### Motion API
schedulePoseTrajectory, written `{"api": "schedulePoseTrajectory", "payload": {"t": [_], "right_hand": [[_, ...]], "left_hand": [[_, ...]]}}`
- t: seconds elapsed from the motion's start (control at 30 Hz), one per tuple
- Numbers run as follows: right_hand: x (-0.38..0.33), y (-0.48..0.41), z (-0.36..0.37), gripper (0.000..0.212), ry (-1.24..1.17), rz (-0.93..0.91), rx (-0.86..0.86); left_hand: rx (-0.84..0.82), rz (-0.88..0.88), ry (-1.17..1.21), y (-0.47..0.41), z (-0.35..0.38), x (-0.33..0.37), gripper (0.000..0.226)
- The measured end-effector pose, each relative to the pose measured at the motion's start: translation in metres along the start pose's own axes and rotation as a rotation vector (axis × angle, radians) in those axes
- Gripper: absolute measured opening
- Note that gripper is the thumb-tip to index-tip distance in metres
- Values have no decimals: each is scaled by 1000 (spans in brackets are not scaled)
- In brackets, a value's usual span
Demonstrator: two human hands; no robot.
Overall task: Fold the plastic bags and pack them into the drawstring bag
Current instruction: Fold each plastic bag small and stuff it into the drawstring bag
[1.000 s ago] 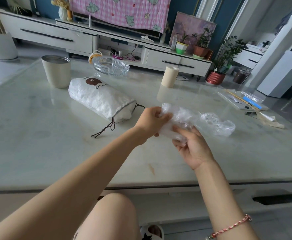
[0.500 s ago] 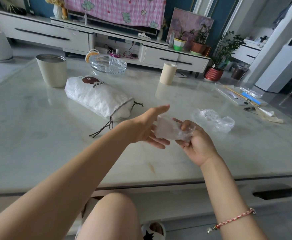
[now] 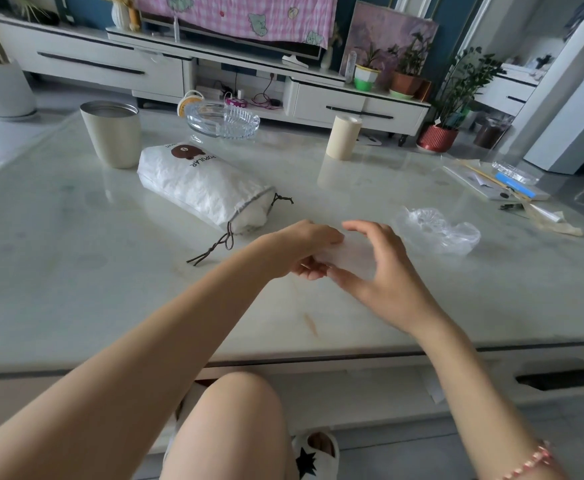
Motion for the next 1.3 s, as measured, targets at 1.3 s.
{"api": "schedulePoseTrajectory", "payload": {"t": [1.3], "right_hand": [[16, 30, 26, 34, -658, 392, -172]], "left_hand": [[-15, 289, -216, 19, 19, 34, 31]]}}
Point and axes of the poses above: each hand's wrist, its own y-axis away from the middle knuckle, its own z-axis out of the palm, x = y × z, the point moved 10 cm from there along -y, towards the middle knuckle, and after that the axes turned 8 degrees about -z, right-handed, at the moved point
